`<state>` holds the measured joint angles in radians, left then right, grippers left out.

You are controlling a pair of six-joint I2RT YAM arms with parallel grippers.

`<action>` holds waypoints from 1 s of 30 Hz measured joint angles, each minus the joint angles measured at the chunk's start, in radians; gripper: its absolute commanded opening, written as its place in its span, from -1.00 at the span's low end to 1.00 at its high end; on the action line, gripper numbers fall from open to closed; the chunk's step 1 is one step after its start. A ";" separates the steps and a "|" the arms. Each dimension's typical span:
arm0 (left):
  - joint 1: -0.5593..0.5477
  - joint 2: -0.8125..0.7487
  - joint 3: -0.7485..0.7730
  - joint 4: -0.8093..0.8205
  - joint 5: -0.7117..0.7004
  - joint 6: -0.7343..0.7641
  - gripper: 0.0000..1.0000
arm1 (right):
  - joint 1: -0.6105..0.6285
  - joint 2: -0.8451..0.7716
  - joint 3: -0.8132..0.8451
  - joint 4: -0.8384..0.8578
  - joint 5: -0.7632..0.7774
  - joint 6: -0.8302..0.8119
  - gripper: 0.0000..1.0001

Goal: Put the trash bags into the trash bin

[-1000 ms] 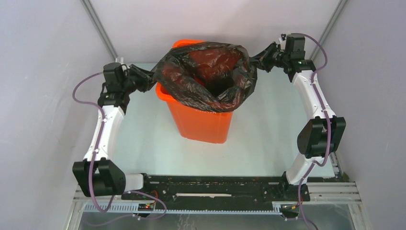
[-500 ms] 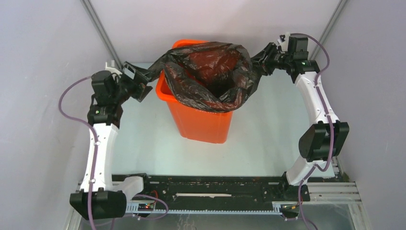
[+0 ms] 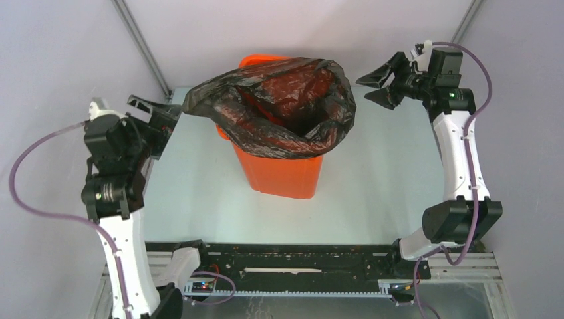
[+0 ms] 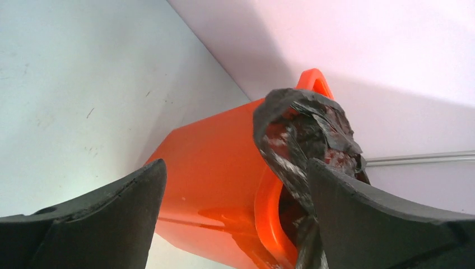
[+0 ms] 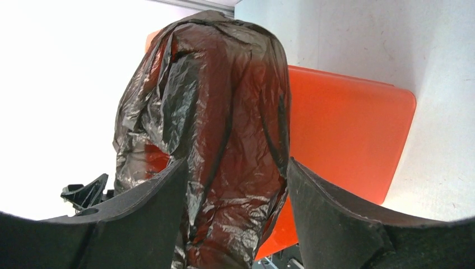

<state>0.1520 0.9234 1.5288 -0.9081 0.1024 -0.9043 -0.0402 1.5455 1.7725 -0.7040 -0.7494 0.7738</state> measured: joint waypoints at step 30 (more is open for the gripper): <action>-0.107 0.008 -0.243 0.361 0.323 -0.185 -0.56 | 0.099 -0.234 -0.313 0.048 -0.093 0.022 0.50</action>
<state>0.0448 0.9310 1.2858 -0.5472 0.4255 -1.0893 0.0589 1.3117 1.4597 -0.6563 -0.8429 0.7959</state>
